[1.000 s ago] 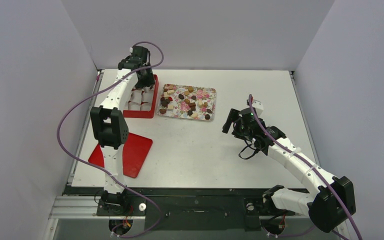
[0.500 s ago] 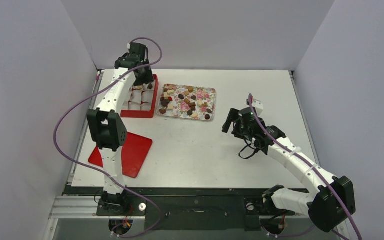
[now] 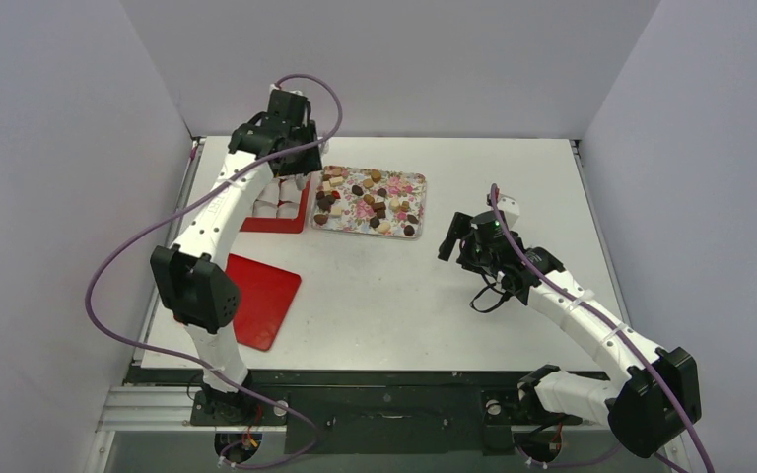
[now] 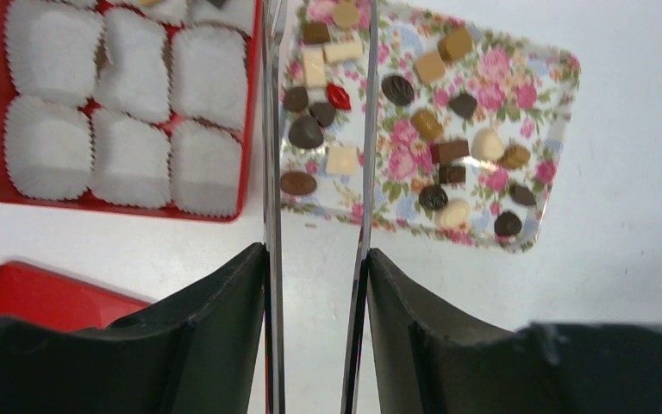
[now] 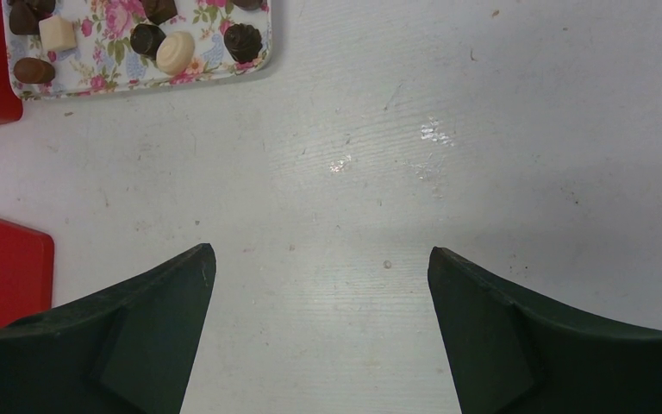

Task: Pack the chocolate
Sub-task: Place the fake chocolate in the packing box, then pick up the fake chocolate from the plate.

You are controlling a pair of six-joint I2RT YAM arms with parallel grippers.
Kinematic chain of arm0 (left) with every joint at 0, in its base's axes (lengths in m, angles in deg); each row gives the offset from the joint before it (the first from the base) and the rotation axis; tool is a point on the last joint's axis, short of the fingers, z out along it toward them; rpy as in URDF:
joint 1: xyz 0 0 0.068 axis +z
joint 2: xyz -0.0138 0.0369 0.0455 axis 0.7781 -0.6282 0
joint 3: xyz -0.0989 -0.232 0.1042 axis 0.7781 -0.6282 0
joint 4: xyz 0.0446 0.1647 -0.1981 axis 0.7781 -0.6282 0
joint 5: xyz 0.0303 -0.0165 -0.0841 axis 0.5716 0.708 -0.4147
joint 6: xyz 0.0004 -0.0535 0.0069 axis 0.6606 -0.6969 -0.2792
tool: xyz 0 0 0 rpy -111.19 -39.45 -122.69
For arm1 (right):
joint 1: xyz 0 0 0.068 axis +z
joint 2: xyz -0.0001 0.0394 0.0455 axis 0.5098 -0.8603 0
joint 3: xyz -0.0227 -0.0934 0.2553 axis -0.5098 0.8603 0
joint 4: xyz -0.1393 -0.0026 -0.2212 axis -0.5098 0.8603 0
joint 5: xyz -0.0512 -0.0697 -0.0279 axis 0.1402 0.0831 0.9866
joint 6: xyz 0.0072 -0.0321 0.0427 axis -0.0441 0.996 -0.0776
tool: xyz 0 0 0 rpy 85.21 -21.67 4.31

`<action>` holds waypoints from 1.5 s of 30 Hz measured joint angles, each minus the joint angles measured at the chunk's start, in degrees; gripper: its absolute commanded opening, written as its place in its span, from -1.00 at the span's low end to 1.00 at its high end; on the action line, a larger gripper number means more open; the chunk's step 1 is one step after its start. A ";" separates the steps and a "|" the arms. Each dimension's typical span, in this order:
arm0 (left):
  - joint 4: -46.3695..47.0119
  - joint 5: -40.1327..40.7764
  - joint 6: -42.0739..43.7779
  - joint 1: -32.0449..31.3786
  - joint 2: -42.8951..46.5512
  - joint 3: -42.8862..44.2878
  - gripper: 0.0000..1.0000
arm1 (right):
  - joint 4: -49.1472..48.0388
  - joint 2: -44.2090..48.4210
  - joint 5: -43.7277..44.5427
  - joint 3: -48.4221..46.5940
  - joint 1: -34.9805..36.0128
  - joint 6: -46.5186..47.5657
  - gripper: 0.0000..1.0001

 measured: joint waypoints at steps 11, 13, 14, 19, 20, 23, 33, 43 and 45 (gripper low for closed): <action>1.01 -0.50 -0.83 -10.25 3.61 -12.63 -0.18 | 0.00 0.48 0.48 0.00 -0.04 -0.07 0.78; 1.11 -0.52 -1.05 -11.15 3.61 -13.57 -0.19 | 0.00 0.55 0.50 0.00 -0.04 -0.11 0.78; 1.16 -0.52 -1.22 -11.54 3.61 -13.79 -0.19 | 0.00 0.57 0.50 0.00 -0.04 -0.15 0.78; 2.25 -0.66 -1.73 -13.29 3.58 -13.90 -0.21 | 0.02 0.98 0.70 0.11 -0.04 -0.17 0.78; 2.43 -0.66 -1.81 -13.73 3.56 -13.90 -0.21 | 0.07 1.22 0.85 0.17 -0.04 -0.17 0.78; 2.67 -0.63 -2.05 -15.56 3.39 -13.90 -0.24 | 0.07 2.21 1.38 0.35 -0.04 -0.22 0.78; 3.58 -0.24 -3.10 -21.44 3.32 -17.42 -0.28 | 0.52 3.23 2.29 1.49 -0.04 -0.39 0.78; 3.08 -0.15 -3.19 -22.93 4.31 -23.06 -0.32 | 0.87 3.19 2.38 1.75 -0.04 -0.48 0.78; 3.10 -0.13 -3.17 -22.93 4.59 -23.06 -0.32 | 0.87 3.19 2.38 1.75 -0.04 -0.57 0.77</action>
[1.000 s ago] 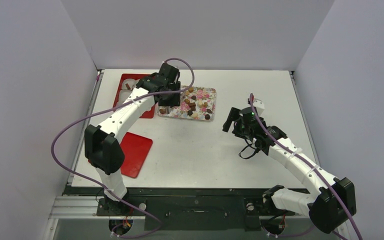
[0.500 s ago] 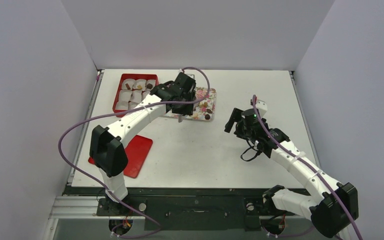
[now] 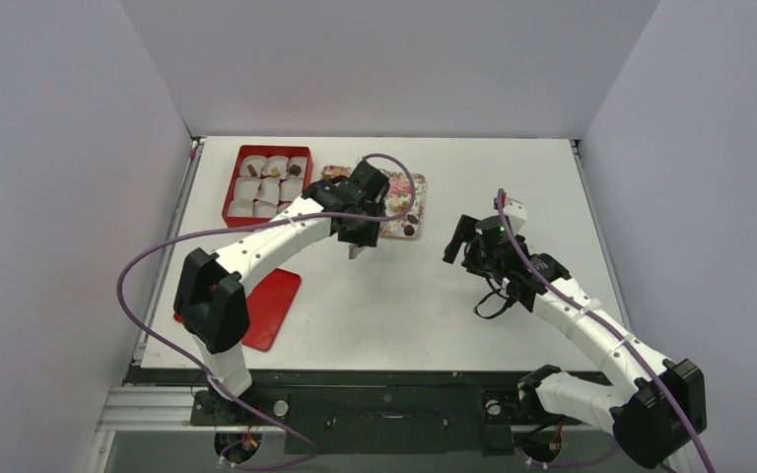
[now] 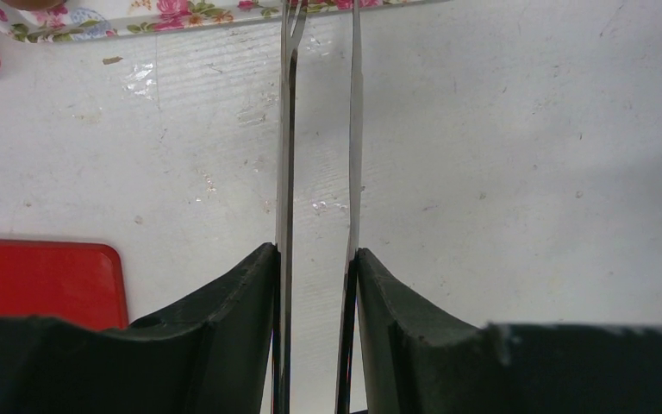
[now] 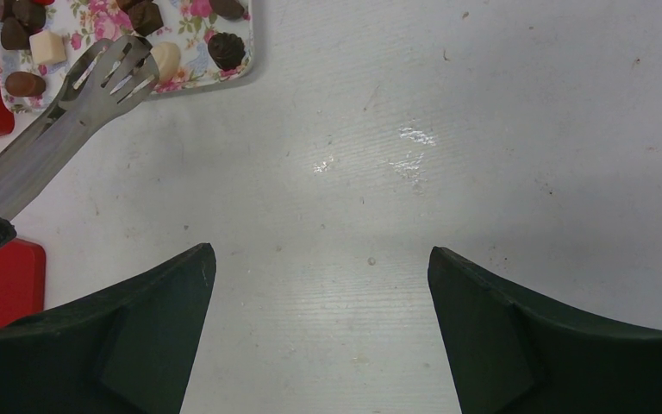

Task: Pack the chocolate
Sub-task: Pick up the fake chocolate from the plate.

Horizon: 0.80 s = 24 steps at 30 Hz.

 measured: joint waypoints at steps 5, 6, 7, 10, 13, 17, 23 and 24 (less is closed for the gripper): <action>0.00 -0.07 0.04 0.00 0.17 0.00 -0.34 | 0.00 -0.09 0.00 0.00 0.00 -0.04 0.77; 0.00 -0.07 0.09 0.00 0.17 0.00 -0.34 | 0.00 -0.09 0.00 0.00 0.00 -0.07 0.77; 0.02 -0.07 0.15 0.00 0.17 0.00 -0.34 | 0.00 -0.09 0.00 0.00 0.00 -0.04 0.77; 0.00 -0.09 0.22 0.00 0.17 0.00 -0.34 | 0.00 -0.09 0.00 0.04 0.00 -0.04 0.78; 0.00 -0.09 0.28 0.00 0.17 0.00 -0.34 | -0.02 -0.09 0.00 0.31 0.00 -0.04 0.77; -0.04 -0.09 0.72 -0.07 -0.26 0.15 -0.34 | -0.02 -0.09 0.00 0.68 0.00 -0.04 0.78; -0.17 -0.07 1.51 -0.37 -2.86 1.75 -0.35 | -0.02 -0.09 0.00 0.74 0.00 -0.04 0.78; -0.31 -0.04 1.60 -0.48 -3.28 2.08 -0.35 | -0.02 -0.09 0.00 0.74 0.00 -0.04 0.78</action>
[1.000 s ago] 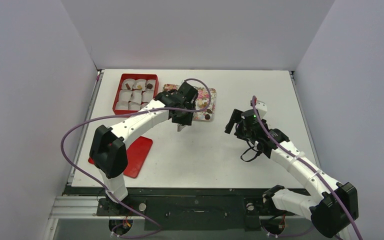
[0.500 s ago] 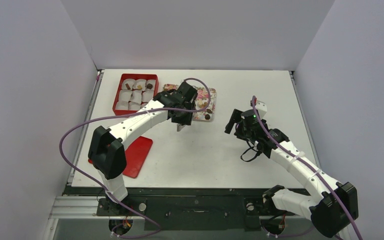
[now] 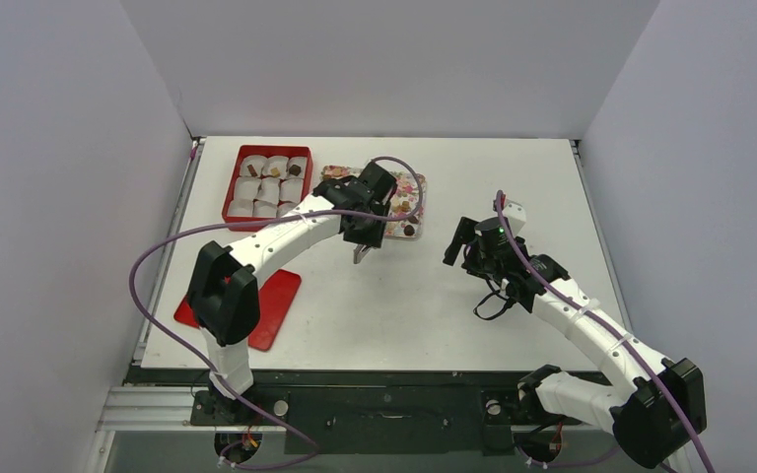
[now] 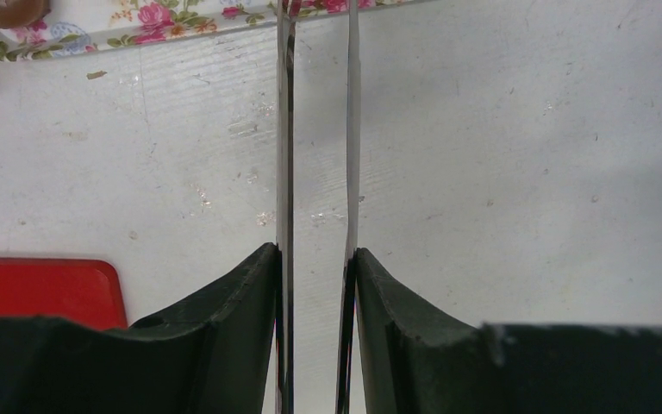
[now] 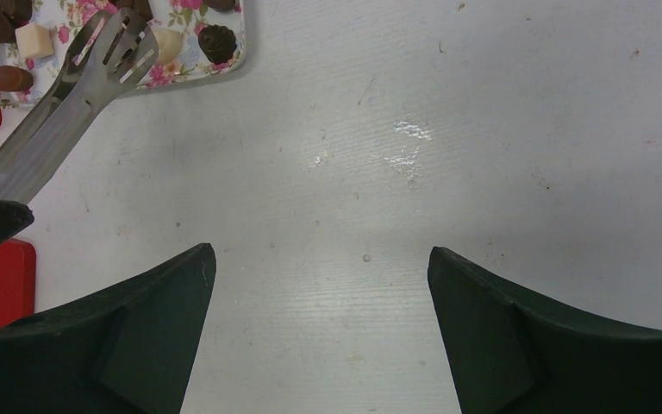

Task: Pack the chocolate
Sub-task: Pick up the fake chocolate from the plate.

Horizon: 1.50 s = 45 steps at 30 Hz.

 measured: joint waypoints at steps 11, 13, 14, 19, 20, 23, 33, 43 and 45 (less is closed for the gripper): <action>-1.84 1.05 1.68 -0.70 -3.78 5.35 -0.34 | 0.00 0.00 0.00 0.00 -0.37 0.02 0.78; -2.25 1.16 1.97 -0.70 -4.28 6.27 -0.33 | 0.00 0.00 0.00 0.00 -0.37 0.04 0.78; -2.49 1.22 2.12 -0.70 -4.52 6.75 -0.33 | 0.00 0.00 0.00 0.00 -0.37 0.04 0.78; -3.23 1.36 2.95 -0.70 -5.03 7.89 -0.32 | 0.00 0.00 0.00 0.00 -0.39 0.04 0.78; -3.37 1.40 3.04 -0.70 -5.05 8.02 -0.32 | 0.00 0.00 -0.02 0.00 -0.48 0.04 0.78; -3.80 1.46 3.32 -0.70 -5.07 8.61 -0.32 | 0.00 0.00 0.00 0.00 -0.66 0.04 0.78; -4.50 1.49 4.72 -0.70 -6.58 10.36 -0.26 | 0.00 0.00 0.00 0.00 -0.66 0.04 0.78; -5.05 1.49 5.77 -0.70 -8.79 11.45 -0.31 | 0.00 0.00 0.00 0.00 -0.66 0.02 0.78; -5.07 1.49 5.88 -0.70 -8.79 11.65 -0.33 | 0.00 0.00 0.00 0.00 -0.66 0.02 0.78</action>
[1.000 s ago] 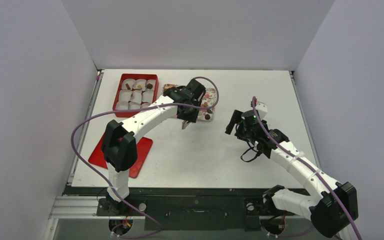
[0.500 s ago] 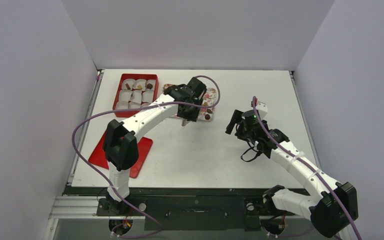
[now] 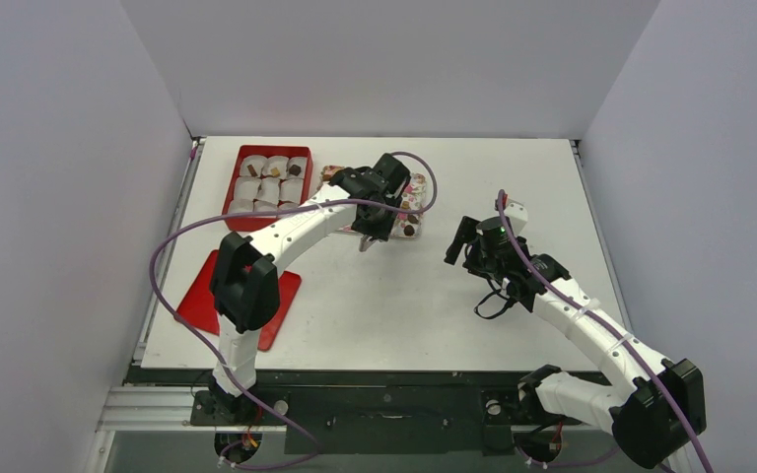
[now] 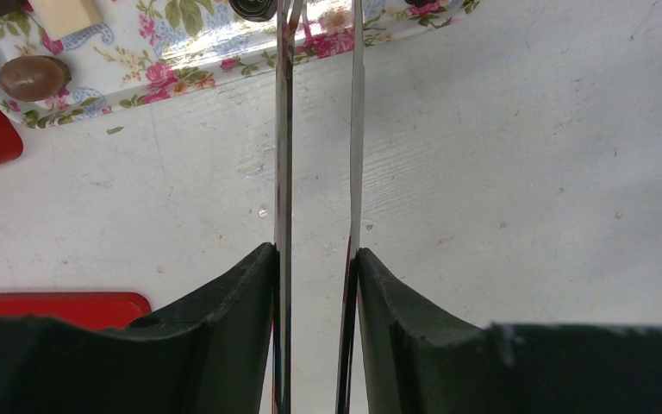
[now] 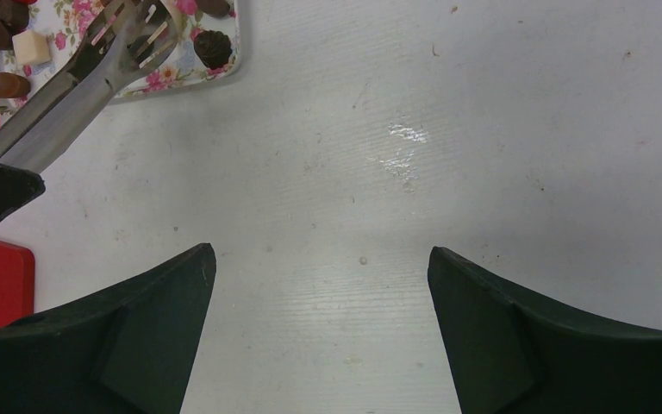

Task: Pack the chocolate
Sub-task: Pick up the fake chocolate from the plate.

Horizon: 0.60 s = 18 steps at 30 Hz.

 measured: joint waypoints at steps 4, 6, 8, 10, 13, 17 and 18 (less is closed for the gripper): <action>0.00 0.04 0.13 0.00 -0.02 0.20 -0.40 | 0.00 0.00 0.00 0.00 0.00 0.00 0.78; -0.02 0.15 0.22 0.00 -0.07 0.22 -0.44 | 0.00 0.00 0.00 0.00 0.00 0.00 0.78; -0.02 0.20 0.26 0.00 -0.09 0.22 -0.47 | 0.00 0.00 0.00 0.00 0.00 0.00 0.78; -0.02 0.26 0.26 0.00 -0.15 0.22 -0.47 | 0.00 0.00 0.00 0.00 0.00 0.00 0.78; -0.26 0.42 0.28 0.00 -0.46 0.68 -0.33 | -0.02 0.00 -0.02 0.00 0.00 0.00 0.78; -0.63 0.68 0.31 0.00 -0.76 1.81 -0.24 | 0.00 0.00 0.00 0.00 0.00 0.00 0.78; -0.63 0.70 0.33 0.00 -0.83 2.12 -0.23 | 0.00 0.00 -0.02 0.00 0.00 0.00 0.78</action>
